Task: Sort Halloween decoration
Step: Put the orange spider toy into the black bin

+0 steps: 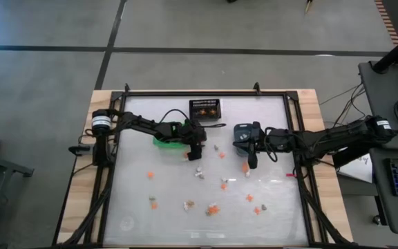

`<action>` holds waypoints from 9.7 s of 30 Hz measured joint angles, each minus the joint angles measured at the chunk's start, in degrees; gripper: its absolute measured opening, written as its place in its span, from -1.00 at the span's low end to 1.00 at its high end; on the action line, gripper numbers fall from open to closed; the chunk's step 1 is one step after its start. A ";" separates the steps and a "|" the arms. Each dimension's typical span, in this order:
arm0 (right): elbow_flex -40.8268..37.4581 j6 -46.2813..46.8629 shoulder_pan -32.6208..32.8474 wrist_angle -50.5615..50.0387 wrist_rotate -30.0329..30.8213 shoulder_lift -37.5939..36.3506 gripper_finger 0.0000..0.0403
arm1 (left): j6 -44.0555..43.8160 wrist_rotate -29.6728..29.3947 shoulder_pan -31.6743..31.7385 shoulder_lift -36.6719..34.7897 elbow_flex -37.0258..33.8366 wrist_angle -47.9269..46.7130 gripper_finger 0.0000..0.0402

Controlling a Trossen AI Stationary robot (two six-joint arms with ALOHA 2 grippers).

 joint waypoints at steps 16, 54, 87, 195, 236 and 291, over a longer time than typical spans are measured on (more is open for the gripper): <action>0.02 -0.04 0.00 0.15 0.00 0.00 -0.95 | 0.21 1.37 -0.01 0.07 -0.26 0.73 -0.39; 0.07 -0.04 0.00 1.29 -0.04 0.02 -0.95 | 8.90 4.66 0.96 -9.09 2.89 -13.46 -0.45; -0.62 -6.16 -0.13 0.71 -0.10 0.02 -0.95 | 8.07 2.33 3.49 1.32 21.03 -35.04 0.10; -1.75 -1.75 -0.02 0.79 -0.11 0.02 -0.95 | 9.79 8.82 4.04 5.79 25.98 -37.89 -0.20; -1.75 -2.22 -0.02 0.77 -0.09 0.02 -0.95 | 4.55 8.71 3.99 5.86 20.15 -31.57 -0.58; -1.76 -1.50 0.00 0.98 -0.09 0.02 -0.95 | 12.29 8.91 10.54 -1.40 34.43 -42.68 -0.61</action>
